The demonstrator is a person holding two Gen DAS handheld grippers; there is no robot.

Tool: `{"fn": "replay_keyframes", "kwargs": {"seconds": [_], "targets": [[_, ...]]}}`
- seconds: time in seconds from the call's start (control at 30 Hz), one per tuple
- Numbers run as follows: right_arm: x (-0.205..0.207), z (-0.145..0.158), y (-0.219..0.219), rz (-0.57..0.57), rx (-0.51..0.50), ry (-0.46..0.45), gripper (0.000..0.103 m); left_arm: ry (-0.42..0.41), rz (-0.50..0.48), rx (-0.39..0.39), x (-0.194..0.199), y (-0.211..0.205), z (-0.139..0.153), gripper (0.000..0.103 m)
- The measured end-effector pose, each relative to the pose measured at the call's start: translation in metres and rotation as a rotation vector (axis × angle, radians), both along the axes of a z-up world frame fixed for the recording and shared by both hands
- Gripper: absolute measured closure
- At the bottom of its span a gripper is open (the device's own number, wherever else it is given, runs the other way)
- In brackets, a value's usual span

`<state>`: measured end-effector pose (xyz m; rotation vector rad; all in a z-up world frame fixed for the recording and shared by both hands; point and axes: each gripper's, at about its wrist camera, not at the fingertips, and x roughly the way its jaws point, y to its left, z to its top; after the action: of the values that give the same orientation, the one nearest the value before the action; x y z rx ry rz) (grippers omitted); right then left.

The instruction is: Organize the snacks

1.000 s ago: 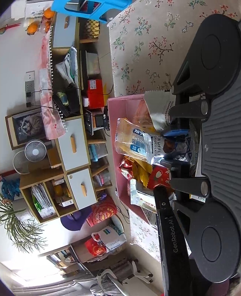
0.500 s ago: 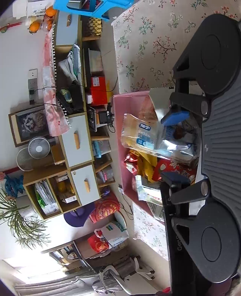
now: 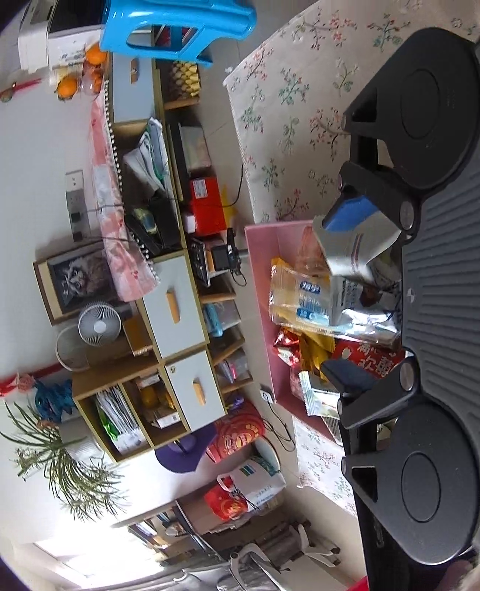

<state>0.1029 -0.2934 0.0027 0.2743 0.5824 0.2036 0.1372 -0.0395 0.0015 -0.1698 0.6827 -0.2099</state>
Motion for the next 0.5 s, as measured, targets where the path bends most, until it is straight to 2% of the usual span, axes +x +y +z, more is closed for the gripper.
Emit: {"fn": "replay_keyframes", "kwargs": {"seconds": [0.2, 0.5], "targets": [[-0.014, -0.002, 0.003, -0.057, -0.061, 0.042, 0.021, 0.048, 0.002, 0.055, -0.021, 0.018, -0.003, 0.011], [-0.044, -0.012, 0.022, -0.082, -0.134, 0.173, 0.016, 0.164, 0.028, 0.122, -0.062, 0.041, -0.018, 0.007]]}}
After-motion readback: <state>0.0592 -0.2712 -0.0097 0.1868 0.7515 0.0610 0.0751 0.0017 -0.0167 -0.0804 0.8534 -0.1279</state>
